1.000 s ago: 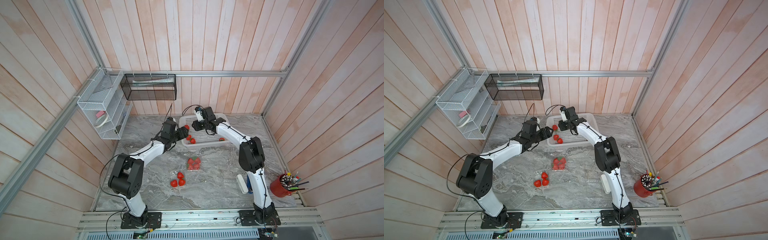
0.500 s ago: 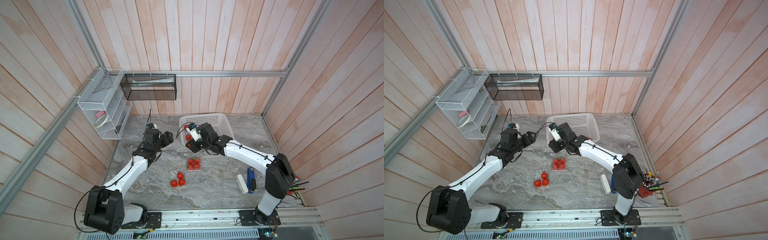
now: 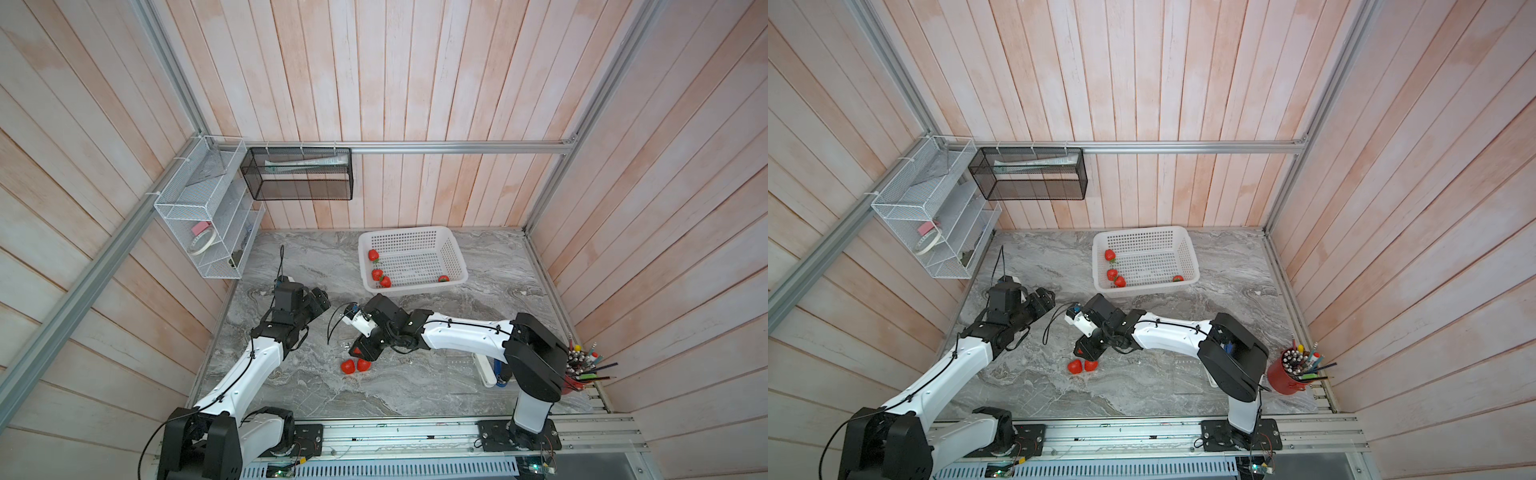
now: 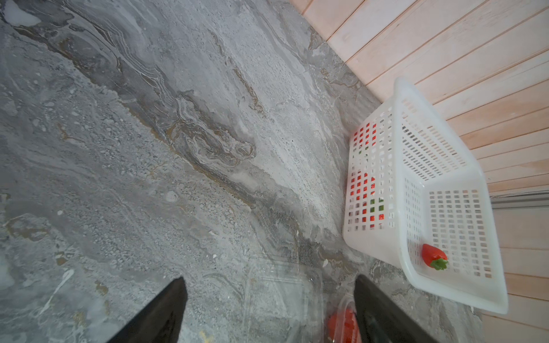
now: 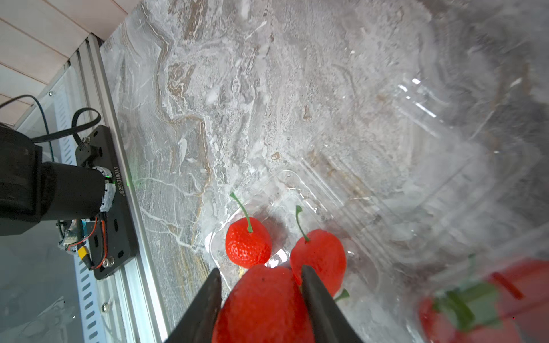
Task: Pack strawberries into containers
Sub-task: Place the strawberry in the packing box.
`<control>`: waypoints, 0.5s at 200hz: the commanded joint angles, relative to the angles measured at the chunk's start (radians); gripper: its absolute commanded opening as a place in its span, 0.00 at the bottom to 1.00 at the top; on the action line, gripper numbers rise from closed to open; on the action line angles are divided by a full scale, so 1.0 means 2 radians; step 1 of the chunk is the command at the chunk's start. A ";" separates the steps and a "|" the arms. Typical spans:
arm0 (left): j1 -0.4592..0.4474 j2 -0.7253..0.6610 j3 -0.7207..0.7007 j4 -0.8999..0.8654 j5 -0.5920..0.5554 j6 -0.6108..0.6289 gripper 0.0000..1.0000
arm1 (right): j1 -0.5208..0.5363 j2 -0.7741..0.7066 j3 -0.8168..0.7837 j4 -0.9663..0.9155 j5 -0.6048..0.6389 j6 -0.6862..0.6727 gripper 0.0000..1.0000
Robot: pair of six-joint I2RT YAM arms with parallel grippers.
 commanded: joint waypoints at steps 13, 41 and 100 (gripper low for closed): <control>0.005 -0.002 -0.011 0.000 0.004 -0.005 0.90 | 0.007 0.033 0.022 0.007 -0.027 -0.005 0.42; 0.005 0.004 -0.013 0.005 0.006 -0.007 0.90 | 0.008 0.044 0.030 0.001 -0.025 -0.007 0.54; 0.006 0.006 -0.009 0.002 0.007 0.001 0.90 | 0.007 0.021 0.042 -0.001 -0.018 -0.010 0.57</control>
